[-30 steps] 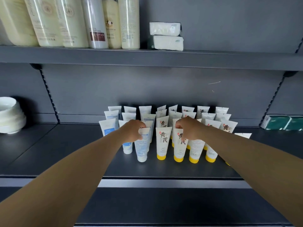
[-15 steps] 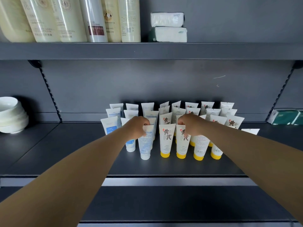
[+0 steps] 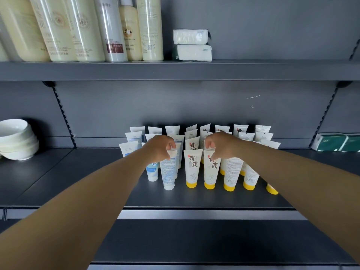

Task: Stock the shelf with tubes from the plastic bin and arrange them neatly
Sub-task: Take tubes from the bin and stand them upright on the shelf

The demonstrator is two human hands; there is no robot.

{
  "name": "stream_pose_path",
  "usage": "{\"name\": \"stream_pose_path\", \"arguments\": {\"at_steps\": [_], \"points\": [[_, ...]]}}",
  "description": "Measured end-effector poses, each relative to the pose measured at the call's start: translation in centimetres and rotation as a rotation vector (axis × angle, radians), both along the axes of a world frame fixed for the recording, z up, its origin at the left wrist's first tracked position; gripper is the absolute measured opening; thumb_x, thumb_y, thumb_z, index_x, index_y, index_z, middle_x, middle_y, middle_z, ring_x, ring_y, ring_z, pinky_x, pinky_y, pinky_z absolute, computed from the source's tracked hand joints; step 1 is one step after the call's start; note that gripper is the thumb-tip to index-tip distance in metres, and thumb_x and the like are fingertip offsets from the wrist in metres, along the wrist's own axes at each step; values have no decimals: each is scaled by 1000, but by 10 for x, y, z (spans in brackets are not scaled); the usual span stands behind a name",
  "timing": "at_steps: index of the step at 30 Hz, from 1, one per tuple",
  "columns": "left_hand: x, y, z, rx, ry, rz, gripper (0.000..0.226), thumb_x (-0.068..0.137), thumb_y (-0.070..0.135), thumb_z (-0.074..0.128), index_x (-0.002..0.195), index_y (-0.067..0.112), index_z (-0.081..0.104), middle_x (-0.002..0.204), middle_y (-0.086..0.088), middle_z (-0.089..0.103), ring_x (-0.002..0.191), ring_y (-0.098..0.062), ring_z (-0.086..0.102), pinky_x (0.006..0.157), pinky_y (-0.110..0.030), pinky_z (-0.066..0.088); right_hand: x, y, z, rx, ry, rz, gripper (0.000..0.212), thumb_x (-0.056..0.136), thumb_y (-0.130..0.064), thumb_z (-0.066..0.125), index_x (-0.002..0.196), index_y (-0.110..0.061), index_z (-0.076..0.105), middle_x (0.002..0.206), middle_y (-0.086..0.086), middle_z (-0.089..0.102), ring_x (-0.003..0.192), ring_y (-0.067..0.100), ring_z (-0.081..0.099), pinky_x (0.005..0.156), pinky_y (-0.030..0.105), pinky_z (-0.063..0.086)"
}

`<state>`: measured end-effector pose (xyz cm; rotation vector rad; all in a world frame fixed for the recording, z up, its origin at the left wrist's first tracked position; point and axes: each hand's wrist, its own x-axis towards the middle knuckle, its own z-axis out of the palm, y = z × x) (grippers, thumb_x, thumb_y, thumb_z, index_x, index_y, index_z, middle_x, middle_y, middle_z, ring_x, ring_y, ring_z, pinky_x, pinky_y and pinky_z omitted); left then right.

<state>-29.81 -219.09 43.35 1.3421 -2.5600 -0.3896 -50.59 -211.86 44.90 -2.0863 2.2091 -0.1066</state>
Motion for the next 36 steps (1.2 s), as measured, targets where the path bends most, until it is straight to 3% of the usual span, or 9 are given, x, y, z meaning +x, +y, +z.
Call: {"name": "stream_pose_path", "arguments": {"at_steps": [3,6,11,13,17,19,25,30,36], "points": [[0,15,10,-41,-4,9,41,79,5,68,117,17,59,123,-1,59,99,-19,55,85,-29,47,1,14,8,-24,3,30,45,78,-14,75,118,-19,55,123,3,57,109,21,55,87,30,48],[-1,38,19,-89,15,14,42,80,5,68,119,18,59,126,-1,56,111,-19,51,90,-28,43,1,34,15,-48,14,61,46,78,-15,74,119,-19,54,125,3,55,111,22,53,91,33,48],[-5,84,12,-140,-16,-17,39,83,3,60,119,18,59,127,0,54,121,-19,45,94,-27,39,3,75,10,-40,27,142,46,80,-18,72,121,-21,51,122,0,51,112,20,49,87,31,44],[-6,104,2,-121,-53,-18,40,84,8,62,122,19,58,130,0,52,122,-18,43,97,-27,37,4,96,3,-11,26,167,46,81,-18,69,123,-21,50,117,-2,49,109,20,48,80,29,40],[-6,142,-26,-45,-110,-40,43,83,12,64,124,22,56,132,-1,50,123,-18,42,99,-30,39,3,136,-25,53,-17,156,48,81,-18,69,124,-22,49,120,-2,49,111,20,48,89,33,45],[-3,161,-41,-3,-108,-54,44,83,11,64,125,22,55,132,0,49,123,-18,44,98,-29,40,3,155,-38,77,-31,148,48,81,-18,68,125,-21,49,115,-2,48,107,20,48,84,31,43],[7,222,-105,129,-91,-67,50,81,12,69,127,20,53,134,0,50,123,-18,47,98,-30,40,13,225,-89,137,-54,85,52,82,-22,71,128,-24,47,128,-2,46,116,20,45,93,33,42],[11,275,-182,229,-106,-70,53,79,11,70,128,21,51,135,1,49,127,-20,44,104,-33,39,18,279,-148,216,-78,62,56,80,-21,72,129,-24,46,128,0,46,117,20,44,90,29,39],[4,331,-287,382,-122,-58,51,79,9,69,126,20,53,126,1,55,114,-18,55,94,-30,45,7,324,-250,338,-55,91,57,78,-18,71,129,-22,47,123,-1,46,115,20,47,89,28,42]]}}
